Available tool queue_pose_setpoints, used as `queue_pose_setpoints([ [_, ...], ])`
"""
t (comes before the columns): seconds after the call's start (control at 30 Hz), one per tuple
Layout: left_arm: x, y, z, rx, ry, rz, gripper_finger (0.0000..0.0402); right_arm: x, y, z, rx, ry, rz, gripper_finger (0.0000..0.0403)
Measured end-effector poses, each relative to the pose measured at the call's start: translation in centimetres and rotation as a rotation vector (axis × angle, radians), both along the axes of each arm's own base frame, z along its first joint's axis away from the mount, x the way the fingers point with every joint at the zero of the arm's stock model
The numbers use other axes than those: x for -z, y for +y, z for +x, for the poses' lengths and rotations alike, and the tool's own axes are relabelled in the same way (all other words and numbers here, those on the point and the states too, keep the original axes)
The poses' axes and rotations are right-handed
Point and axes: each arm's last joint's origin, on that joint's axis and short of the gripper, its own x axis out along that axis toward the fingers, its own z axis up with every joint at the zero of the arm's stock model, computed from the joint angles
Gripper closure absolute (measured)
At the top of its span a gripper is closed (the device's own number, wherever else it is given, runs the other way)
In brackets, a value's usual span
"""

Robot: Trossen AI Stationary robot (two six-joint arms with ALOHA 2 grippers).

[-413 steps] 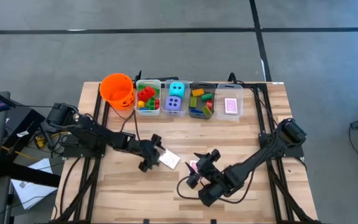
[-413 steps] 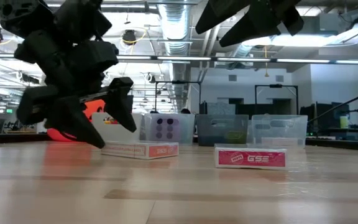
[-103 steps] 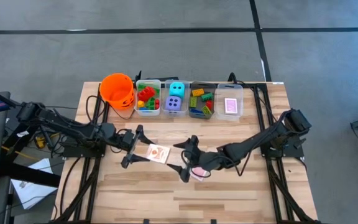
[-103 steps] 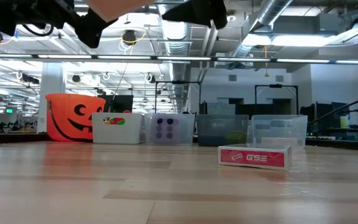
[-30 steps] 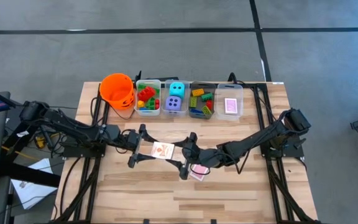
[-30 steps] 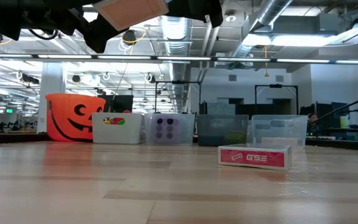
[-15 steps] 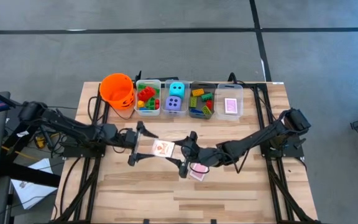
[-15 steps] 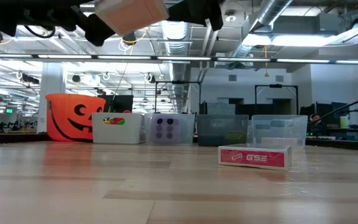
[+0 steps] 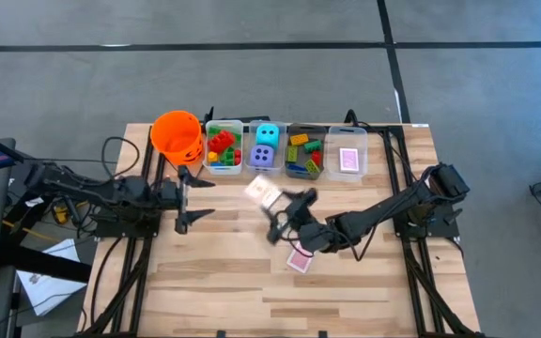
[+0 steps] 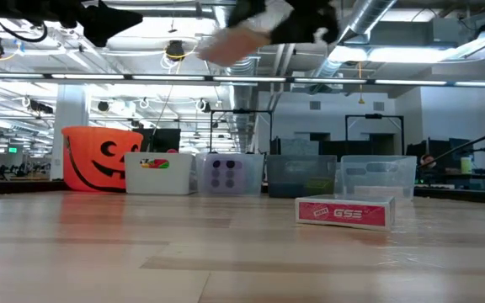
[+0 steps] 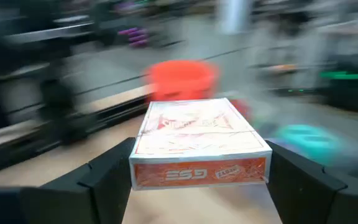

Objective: Pick & Place Toys
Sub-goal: Put the white deck of cards into the right transparent bin

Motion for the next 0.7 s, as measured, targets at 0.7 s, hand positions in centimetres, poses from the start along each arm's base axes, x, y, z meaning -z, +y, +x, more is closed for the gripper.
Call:
queue_pose_setpoints([
  [0.7, 1.0, 0.0, 0.3, -0.013, 0.095, -0.041, 0.0072, 4.7, -7.9, -6.1, 0.596, 0.257, 0.141, 0.0102],
])
